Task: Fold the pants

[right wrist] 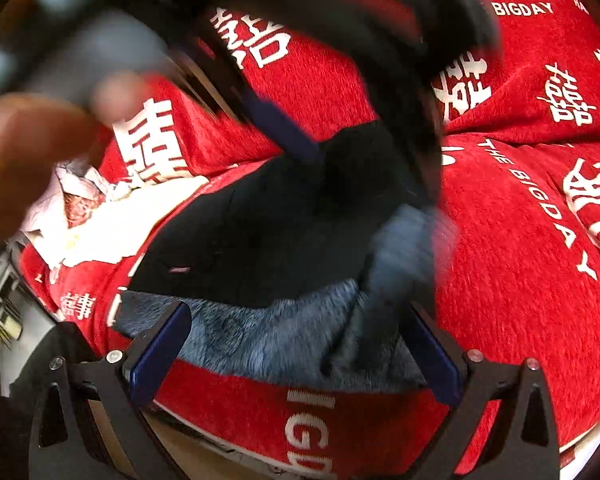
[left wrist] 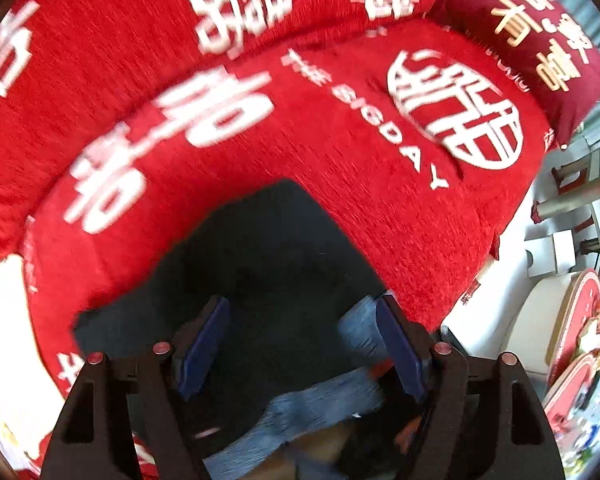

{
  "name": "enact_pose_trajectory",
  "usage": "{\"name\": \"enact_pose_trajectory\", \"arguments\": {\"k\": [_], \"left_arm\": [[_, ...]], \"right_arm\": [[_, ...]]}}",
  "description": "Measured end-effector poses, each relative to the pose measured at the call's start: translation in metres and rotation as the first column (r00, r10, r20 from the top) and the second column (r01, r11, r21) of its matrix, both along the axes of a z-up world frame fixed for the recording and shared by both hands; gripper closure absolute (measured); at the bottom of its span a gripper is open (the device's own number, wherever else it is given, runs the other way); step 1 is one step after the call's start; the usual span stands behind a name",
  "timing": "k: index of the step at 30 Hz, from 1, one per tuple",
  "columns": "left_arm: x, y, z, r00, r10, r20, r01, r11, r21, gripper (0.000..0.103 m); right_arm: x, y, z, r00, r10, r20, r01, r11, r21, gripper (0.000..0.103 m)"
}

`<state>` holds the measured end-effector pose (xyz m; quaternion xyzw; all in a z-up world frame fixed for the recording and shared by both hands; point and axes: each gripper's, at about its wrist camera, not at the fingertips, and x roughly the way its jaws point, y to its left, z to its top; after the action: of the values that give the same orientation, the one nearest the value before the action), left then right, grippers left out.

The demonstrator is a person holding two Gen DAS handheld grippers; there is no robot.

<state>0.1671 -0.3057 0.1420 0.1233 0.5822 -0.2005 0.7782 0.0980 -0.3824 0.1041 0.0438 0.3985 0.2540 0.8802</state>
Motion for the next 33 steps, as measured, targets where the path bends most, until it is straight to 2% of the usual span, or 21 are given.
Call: {"name": "enact_pose_trajectory", "arguments": {"k": [2, 3, 4, 5, 6, 7, 8, 9, 10, 12, 15, 17, 18, 20, 22, 24, 29, 30, 33], "left_arm": [[-0.007, 0.030, 0.013, 0.998, 0.024, 0.052, -0.023, 1.000, -0.009, 0.024], [-0.008, 0.047, 0.013, 0.996, 0.047, 0.071, -0.046, 0.999, -0.009, 0.014], [-0.010, 0.061, 0.013, 0.993, 0.072, 0.093, -0.072, 0.997, -0.010, 0.008], [-0.009, 0.075, 0.011, 0.989, 0.100, 0.112, -0.100, 0.995, -0.013, 0.008], [-0.011, 0.097, 0.003, 0.983, 0.144, 0.113, -0.142, 0.990, -0.025, 0.008], [-0.011, 0.112, -0.004, 0.980, 0.175, 0.096, -0.171, 0.984, -0.045, 0.008], [-0.009, 0.126, -0.011, 0.975, 0.205, 0.080, -0.200, 0.978, -0.065, 0.008], [-0.011, 0.146, -0.021, 0.963, 0.262, 0.068, -0.255, 0.963, -0.089, 0.008], [-0.012, 0.160, -0.027, 0.950, 0.306, 0.063, -0.299, 0.949, -0.097, 0.008], [-0.016, 0.183, -0.039, 0.921, 0.386, 0.047, -0.378, 0.918, -0.121, 0.008], [-0.023, 0.203, -0.057, 0.891, 0.454, 0.026, -0.442, 0.879, -0.178, 0.008], [-0.025, 0.200, -0.068, 0.888, 0.460, 0.023, -0.450, 0.877, -0.166, 0.008], [-0.025, 0.196, -0.076, 0.890, 0.455, 0.022, -0.447, 0.883, -0.141, 0.008], [-0.027, 0.188, -0.088, 0.898, 0.438, 0.035, -0.432, 0.895, -0.108, 0.007], [-0.029, 0.186, -0.092, 0.900, 0.434, 0.039, -0.427, 0.897, -0.117, 0.007], [-0.030, 0.183, -0.092, 0.901, 0.432, 0.044, -0.424, 0.897, -0.124, 0.007], [-0.032, 0.180, -0.094, 0.899, 0.434, 0.050, -0.425, 0.895, -0.134, 0.007], [-0.032, 0.180, -0.095, 0.898, 0.438, 0.045, -0.428, 0.893, -0.139, 0.007], [-0.032, 0.182, -0.097, 0.894, 0.447, 0.031, -0.437, 0.886, -0.152, 0.007]], "right_arm": [[0.001, -0.003, -0.001, 1.000, -0.013, 0.003, 0.013, 1.000, 0.013, 0.000], [0.003, -0.007, -0.002, 1.000, -0.025, 0.008, 0.025, 0.999, 0.043, 0.000], [0.006, -0.010, -0.005, 0.999, -0.034, 0.002, 0.034, 0.997, 0.070, 0.000], [0.009, -0.010, -0.008, 0.999, -0.033, -0.011, 0.033, 0.997, 0.073, 0.000], [0.014, -0.009, -0.014, 0.999, -0.026, -0.031, 0.028, 0.998, 0.056, 0.004], [0.018, -0.004, -0.017, 0.999, -0.028, -0.032, 0.029, 0.999, 0.019, 0.021], [0.021, 0.001, -0.019, 0.999, -0.033, -0.028, 0.032, 0.998, -0.055, 0.031], [0.024, 0.003, -0.019, 0.999, -0.027, -0.036, 0.024, 0.997, -0.079, 0.052], [0.027, 0.001, -0.015, 0.998, -0.031, -0.047, 0.027, 0.997, -0.066, 0.064], [0.031, -0.013, -0.005, 0.996, -0.060, -0.070, 0.060, 0.998, -0.004, 0.073], [0.040, -0.034, 0.000, 0.988, -0.113, -0.101, 0.118, 0.992, 0.039, 0.074], [0.049, -0.037, -0.016, 0.975, -0.132, -0.178, 0.138, 0.990, 0.021, 0.066], [0.049, -0.042, -0.019, 0.972, -0.134, -0.192, 0.147, 0.988, 0.056, 0.064], [0.042, -0.046, -0.009, 0.970, -0.169, -0.177, 0.179, 0.983, 0.043, 0.050], [0.028, -0.051, 0.008, 0.967, -0.231, -0.105, 0.229, 0.973, -0.031, 0.021], [0.004, -0.055, 0.029, 0.971, -0.238, -0.008, 0.237, 0.969, -0.070, 0.020], [-0.021, -0.044, 0.037, 0.994, -0.100, -0.034, 0.098, 0.993, -0.067, 0.020], [-0.020, -0.038, 0.035, 0.996, -0.084, -0.036, 0.081, 0.994, -0.076, 0.023], [-0.012, -0.020, 0.021, 0.996, -0.050, -0.070, 0.043, 0.995, -0.092, 0.042]]}}
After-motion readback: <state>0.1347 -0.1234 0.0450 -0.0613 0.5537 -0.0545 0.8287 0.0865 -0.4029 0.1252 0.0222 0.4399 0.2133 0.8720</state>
